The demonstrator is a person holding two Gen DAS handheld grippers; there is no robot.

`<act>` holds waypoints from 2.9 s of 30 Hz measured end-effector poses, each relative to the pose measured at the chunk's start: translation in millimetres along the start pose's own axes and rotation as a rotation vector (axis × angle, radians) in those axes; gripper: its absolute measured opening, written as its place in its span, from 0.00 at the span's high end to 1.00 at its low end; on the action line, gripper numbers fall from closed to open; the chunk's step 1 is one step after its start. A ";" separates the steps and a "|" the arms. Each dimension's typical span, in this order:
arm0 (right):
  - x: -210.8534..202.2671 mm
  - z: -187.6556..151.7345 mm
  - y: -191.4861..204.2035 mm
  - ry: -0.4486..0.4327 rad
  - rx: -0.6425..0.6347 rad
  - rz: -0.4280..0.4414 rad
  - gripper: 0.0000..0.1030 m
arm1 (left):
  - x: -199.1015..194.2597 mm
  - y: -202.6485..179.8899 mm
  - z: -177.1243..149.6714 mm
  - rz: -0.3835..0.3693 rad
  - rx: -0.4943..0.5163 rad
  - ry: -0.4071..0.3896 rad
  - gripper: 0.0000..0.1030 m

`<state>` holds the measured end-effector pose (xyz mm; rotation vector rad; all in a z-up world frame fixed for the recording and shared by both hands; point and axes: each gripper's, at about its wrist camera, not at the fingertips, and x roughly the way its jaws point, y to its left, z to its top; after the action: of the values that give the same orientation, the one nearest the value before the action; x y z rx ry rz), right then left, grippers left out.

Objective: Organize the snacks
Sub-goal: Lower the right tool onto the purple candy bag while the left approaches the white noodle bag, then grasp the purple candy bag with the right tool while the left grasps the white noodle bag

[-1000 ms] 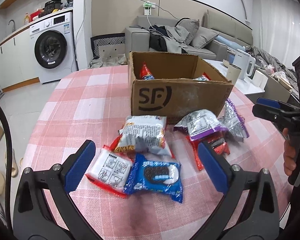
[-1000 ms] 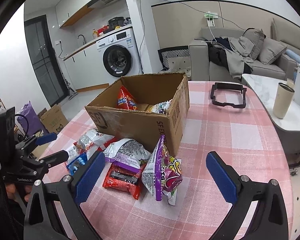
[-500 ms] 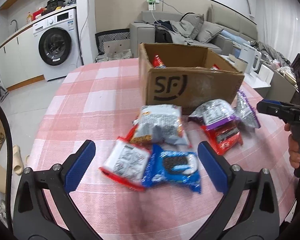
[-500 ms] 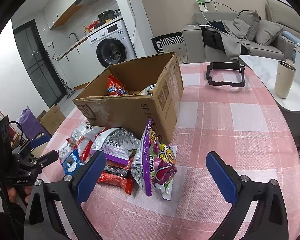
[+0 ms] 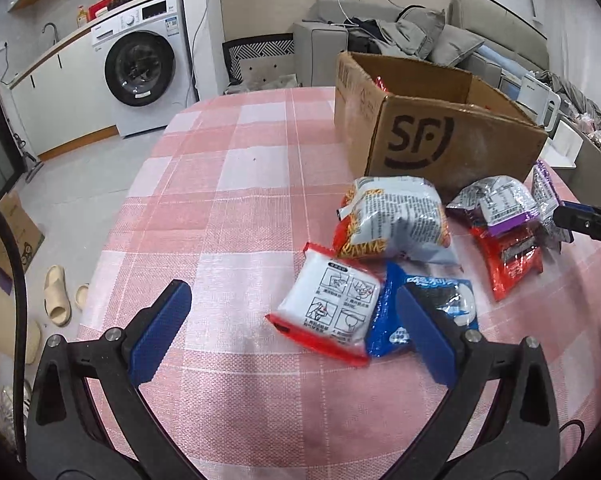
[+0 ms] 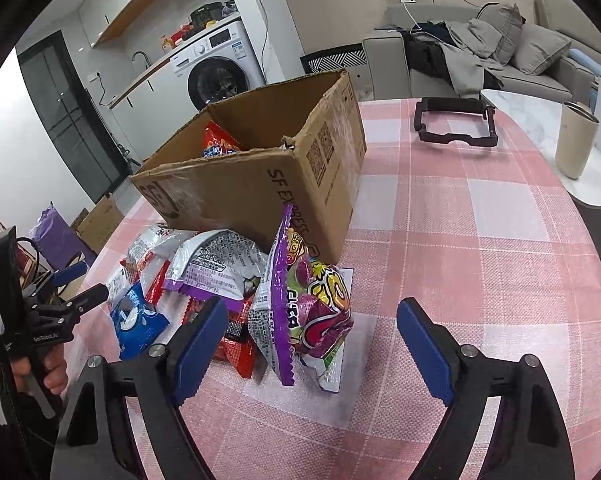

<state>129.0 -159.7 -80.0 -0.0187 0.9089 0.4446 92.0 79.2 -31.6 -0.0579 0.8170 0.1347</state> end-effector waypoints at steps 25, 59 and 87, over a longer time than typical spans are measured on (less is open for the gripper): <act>10.4 -2.2 -3.9 0.016 0.026 -0.016 0.21 | 42.7 2.8 -1.8 -0.041 0.013 0.095 0.28; 5.7 -3.3 -10.3 -0.035 0.099 0.073 0.47 | -10.5 2.6 4.1 -0.140 -0.029 -0.014 0.51; -54.2 8.5 0.8 -0.164 0.064 0.157 0.47 | -51.6 -11.3 18.1 -0.192 -0.041 -0.118 0.52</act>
<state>106.3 -177.0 -33.0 0.1468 0.7651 0.5546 71.8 64.8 18.4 -0.1654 0.6871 -0.0265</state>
